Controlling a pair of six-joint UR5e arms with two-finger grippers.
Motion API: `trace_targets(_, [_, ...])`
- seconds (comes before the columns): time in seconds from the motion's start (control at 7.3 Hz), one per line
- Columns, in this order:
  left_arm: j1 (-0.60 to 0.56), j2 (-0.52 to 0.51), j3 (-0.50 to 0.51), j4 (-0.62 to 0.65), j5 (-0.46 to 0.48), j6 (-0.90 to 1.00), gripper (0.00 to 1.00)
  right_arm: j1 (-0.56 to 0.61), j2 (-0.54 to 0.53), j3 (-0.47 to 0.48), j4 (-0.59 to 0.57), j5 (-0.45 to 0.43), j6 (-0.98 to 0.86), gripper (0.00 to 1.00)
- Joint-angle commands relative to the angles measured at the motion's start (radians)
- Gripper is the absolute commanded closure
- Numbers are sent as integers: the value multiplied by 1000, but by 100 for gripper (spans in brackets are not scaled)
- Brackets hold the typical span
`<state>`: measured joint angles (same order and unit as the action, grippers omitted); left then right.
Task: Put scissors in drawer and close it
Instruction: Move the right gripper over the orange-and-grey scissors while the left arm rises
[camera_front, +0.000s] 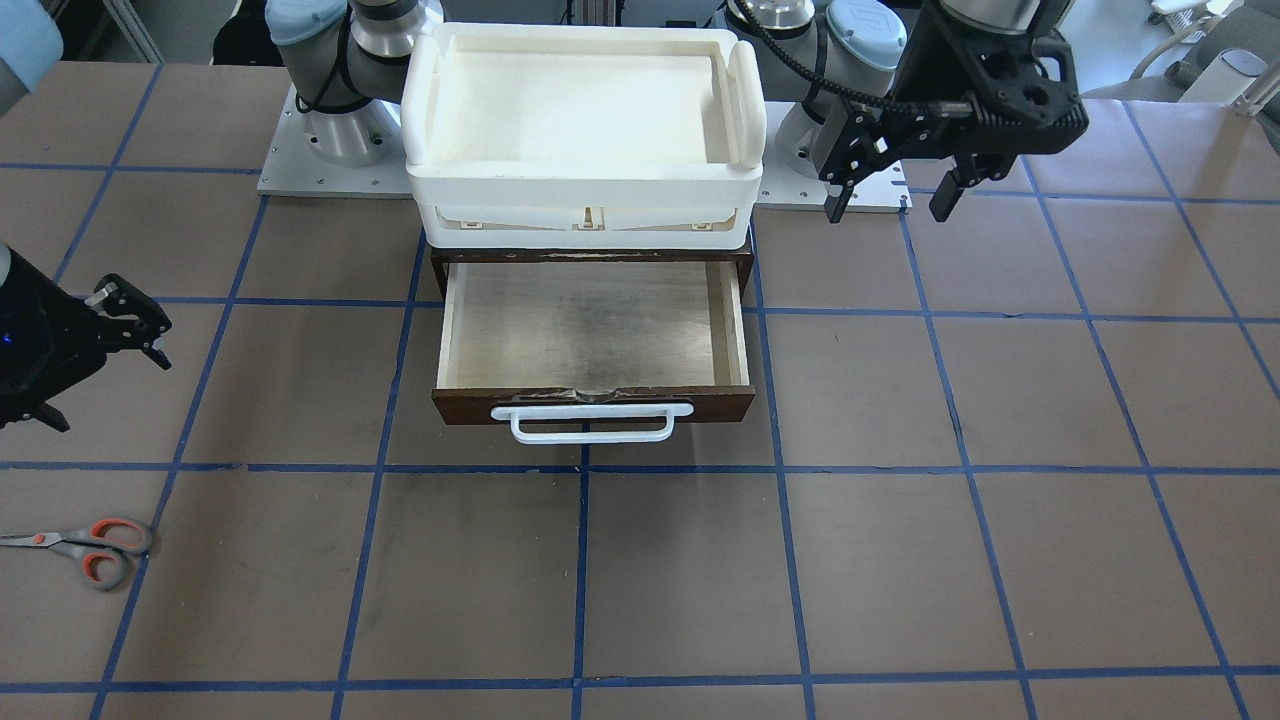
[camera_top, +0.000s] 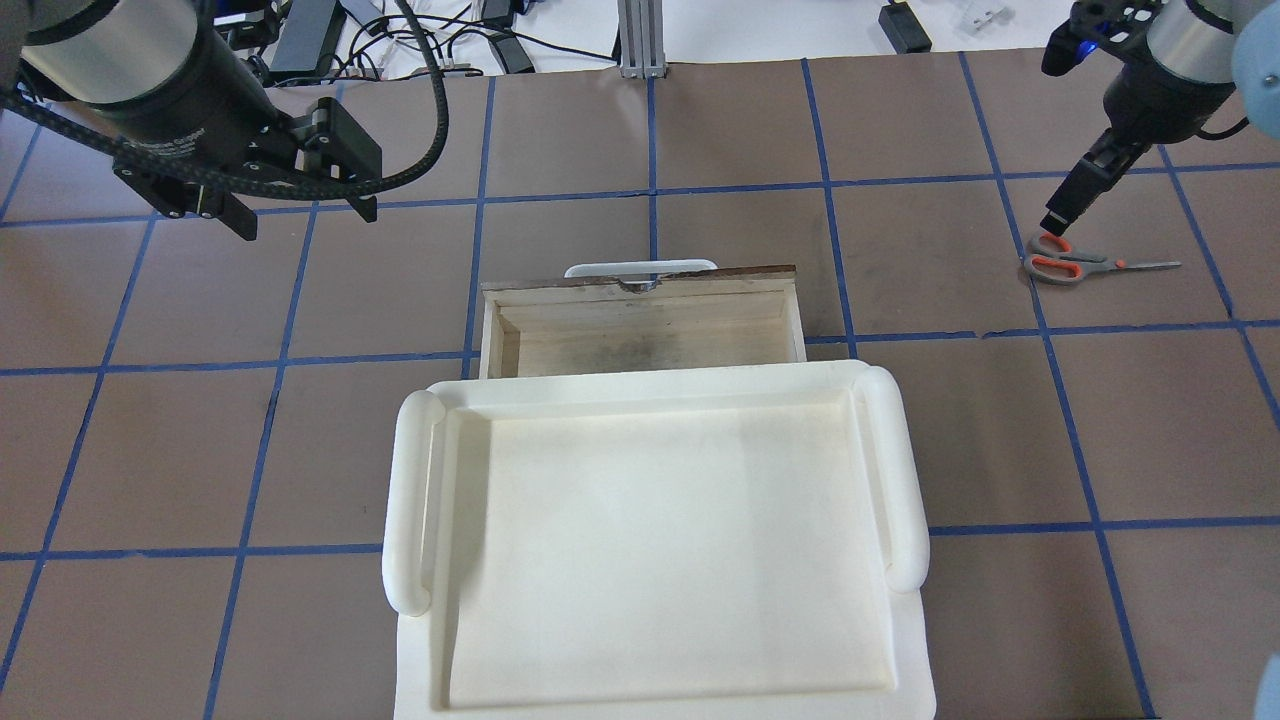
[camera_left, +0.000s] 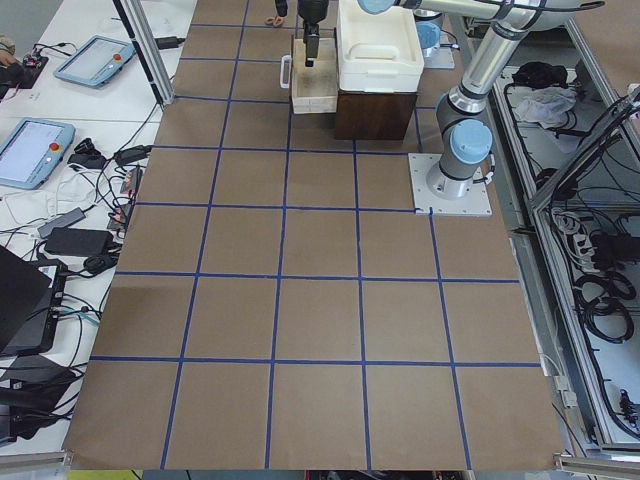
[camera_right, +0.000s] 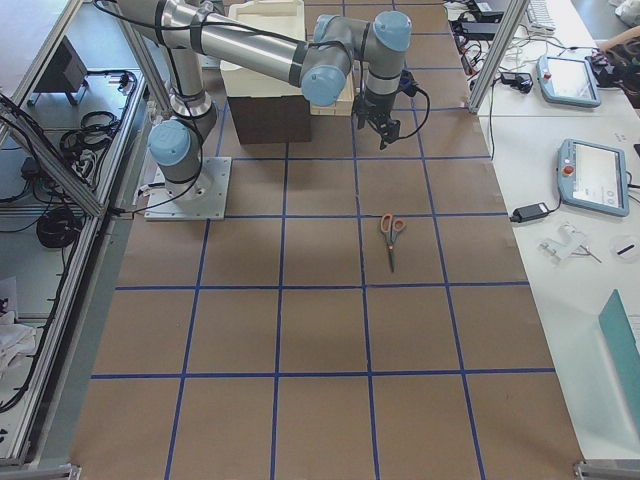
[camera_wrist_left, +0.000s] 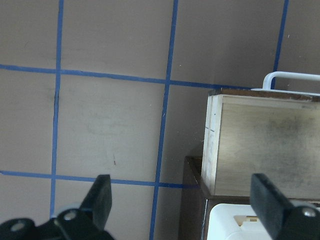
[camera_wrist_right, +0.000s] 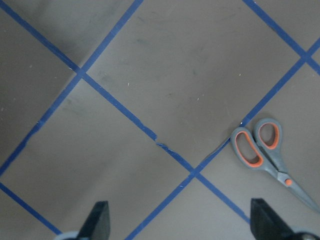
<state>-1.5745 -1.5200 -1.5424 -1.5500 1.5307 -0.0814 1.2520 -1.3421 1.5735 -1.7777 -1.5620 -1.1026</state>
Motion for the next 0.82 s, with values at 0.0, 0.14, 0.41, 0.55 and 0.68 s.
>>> trace_targets(0.0, [-99,-127,18,117,5,-126,0,-46,93,0,-135,-10,-300,0])
trace_targets(0.14, [-149,-179,24,187,11,-209,0,-93,119,-1,-137,0,-383,0])
trace_targets(0.41, [-226,-297,80,255,17,-379,0,-129,193,-1,-217,-6,-544,0])
trace_targets(0.55, [-278,-362,128,277,19,-494,0,-159,231,-1,-280,-6,-622,0])
trace_targets(0.68, [-301,-429,158,304,31,-529,0,-172,272,-4,-308,-4,-696,0])
